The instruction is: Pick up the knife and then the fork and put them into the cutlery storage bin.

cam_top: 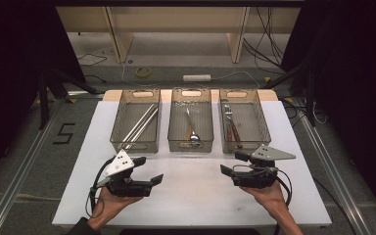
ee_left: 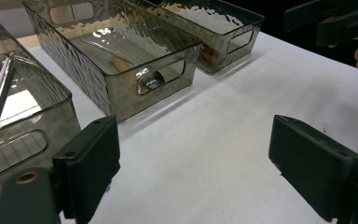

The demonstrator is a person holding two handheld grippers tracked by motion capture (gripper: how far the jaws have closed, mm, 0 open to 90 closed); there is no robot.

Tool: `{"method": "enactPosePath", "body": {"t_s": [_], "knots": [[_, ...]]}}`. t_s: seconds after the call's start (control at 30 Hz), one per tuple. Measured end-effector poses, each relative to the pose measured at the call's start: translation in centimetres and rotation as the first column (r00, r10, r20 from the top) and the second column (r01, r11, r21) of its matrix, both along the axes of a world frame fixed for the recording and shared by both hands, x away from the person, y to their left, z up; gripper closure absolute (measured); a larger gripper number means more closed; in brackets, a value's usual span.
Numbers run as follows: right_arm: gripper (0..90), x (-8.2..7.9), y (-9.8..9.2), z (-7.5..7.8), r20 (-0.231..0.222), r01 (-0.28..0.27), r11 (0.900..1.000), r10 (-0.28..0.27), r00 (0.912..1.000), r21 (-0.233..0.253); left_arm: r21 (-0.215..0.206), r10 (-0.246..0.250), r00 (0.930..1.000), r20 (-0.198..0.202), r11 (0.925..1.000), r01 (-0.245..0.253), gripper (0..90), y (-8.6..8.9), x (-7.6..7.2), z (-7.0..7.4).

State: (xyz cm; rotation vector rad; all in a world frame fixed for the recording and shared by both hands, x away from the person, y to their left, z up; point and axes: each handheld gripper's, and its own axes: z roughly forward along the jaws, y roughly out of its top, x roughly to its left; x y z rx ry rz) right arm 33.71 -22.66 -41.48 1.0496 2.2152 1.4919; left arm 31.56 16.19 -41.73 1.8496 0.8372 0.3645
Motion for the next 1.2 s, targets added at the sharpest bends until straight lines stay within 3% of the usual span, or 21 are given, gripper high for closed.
{"method": "enactPosePath", "body": {"t_s": [0.6,0.77,1.2], "knots": [[22.7,-2.0,-1.0,-1.3,0.011,0.019,1.000,-0.019,0.9998,-0.010,-0.028,-0.010,0.9999,0.003,0.9996,0.010,16.0,0.1,-0.1,0.1],[21.7,-2.2,-1.4,-1.7,-0.013,0.029,0.999,-0.029,0.9995,-0.013,-0.033,-0.011,0.9999,0.003,0.9994,0.011,16.0,0.1,-0.2,0.1],[21.2,-2.4,-1.6,-2.0,-0.022,0.042,0.999,-0.043,0.9988,-0.031,-0.037,-0.013,0.9999,0.004,0.9992,0.013,16.0,0.1,-0.2,0.1]]}}
